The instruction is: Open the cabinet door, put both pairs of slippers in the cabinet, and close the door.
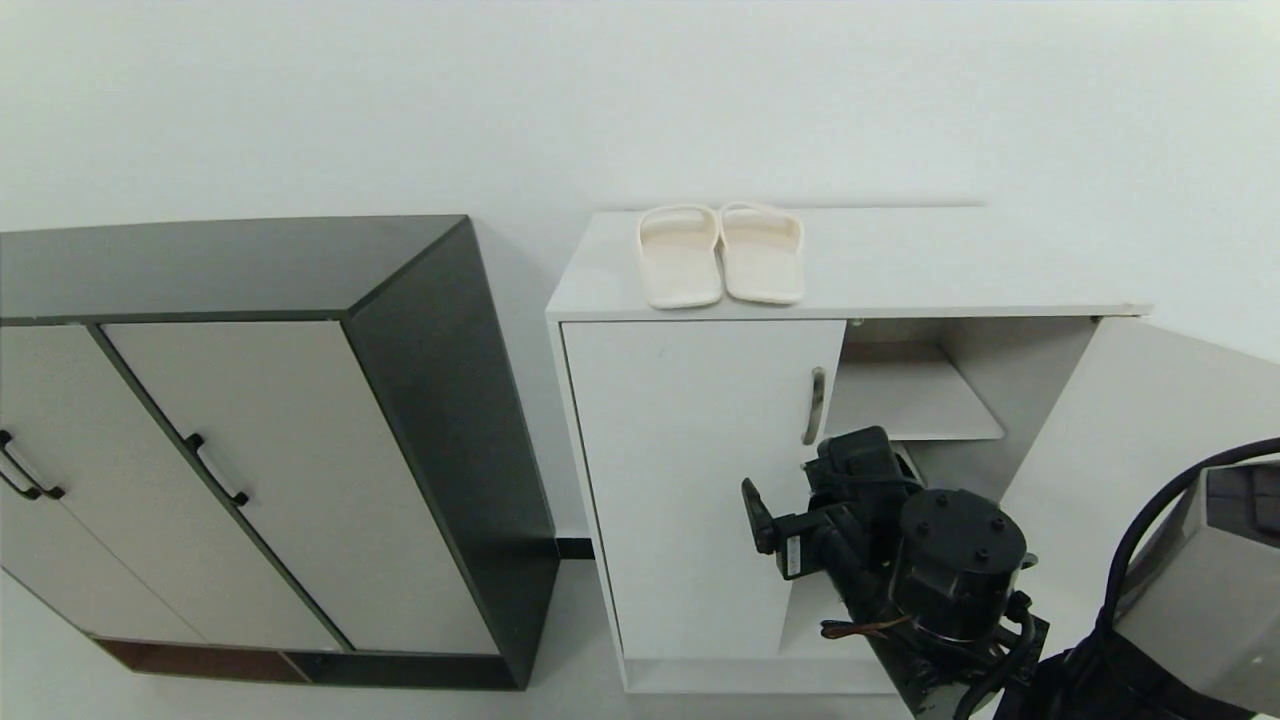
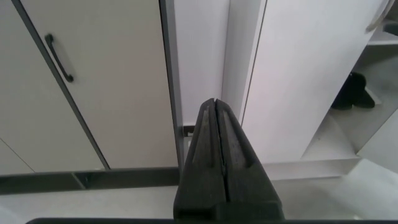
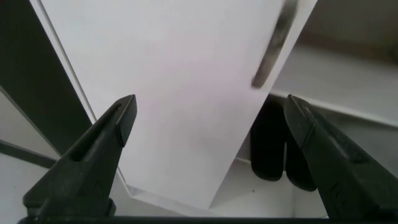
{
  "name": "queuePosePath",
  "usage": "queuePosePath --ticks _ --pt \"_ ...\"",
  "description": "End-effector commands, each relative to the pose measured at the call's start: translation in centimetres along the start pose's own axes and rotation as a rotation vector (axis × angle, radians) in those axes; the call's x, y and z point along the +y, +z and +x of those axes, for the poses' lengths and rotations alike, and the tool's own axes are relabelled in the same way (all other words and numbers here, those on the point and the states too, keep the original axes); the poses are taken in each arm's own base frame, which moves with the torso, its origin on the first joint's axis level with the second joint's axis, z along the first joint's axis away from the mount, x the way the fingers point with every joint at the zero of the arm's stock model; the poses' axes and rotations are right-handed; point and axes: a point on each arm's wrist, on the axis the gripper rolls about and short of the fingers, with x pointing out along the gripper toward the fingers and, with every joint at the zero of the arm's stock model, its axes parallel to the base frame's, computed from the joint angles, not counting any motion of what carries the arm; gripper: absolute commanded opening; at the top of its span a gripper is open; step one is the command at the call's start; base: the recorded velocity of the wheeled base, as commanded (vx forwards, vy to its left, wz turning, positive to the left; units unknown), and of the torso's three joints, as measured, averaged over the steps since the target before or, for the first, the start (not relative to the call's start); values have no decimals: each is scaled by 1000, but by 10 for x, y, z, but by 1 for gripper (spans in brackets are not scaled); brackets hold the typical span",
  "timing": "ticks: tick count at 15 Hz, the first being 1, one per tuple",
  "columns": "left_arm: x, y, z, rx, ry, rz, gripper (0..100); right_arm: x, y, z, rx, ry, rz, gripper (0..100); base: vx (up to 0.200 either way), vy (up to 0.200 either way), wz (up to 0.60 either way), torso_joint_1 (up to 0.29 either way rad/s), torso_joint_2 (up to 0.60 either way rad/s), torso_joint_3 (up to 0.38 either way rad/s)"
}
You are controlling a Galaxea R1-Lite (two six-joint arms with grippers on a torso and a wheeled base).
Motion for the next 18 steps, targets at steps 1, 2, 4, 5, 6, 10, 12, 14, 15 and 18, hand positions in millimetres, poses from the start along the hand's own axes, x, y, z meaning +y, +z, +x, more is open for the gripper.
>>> queuePosePath --ticks 1,2,4,5,6,10,12,14,15,18 --pt "0 0 0 1 -1 0 0 0 0 0 -3 0 3 100 0 0 0 193 -500 -310" --pt "0 0 0 1 1 0 0 0 0 0 -3 0 3 100 0 0 0 203 -505 -310" --pt "0 0 0 1 -1 0 0 0 -1 0 1 1 0 100 0 0 0 195 -505 -310" --pt "0 0 0 1 -1 0 0 0 -1 0 1 1 0 100 0 0 0 203 -520 -310" --pt "0 0 0 -1 1 0 0 0 -1 0 1 1 0 100 0 0 0 207 -530 -310" --pt "0 0 0 1 -1 0 0 1 0 0 -3 0 4 100 0 0 0 239 -553 -319" --pt "0 0 0 1 1 -2 0 0 -1 0 -1 0 3 100 0 0 0 246 -581 -322" --pt "0 0 0 1 -1 -2 0 0 -1 0 -1 0 3 100 0 0 0 259 -591 -327" --pt "0 0 0 1 1 0 0 0 -1 0 0 -1 2 100 0 0 0 276 -613 -334" --pt "0 0 0 1 1 -2 0 -1 -1 1 -1 -4 5 100 0 0 0 211 -461 -248"
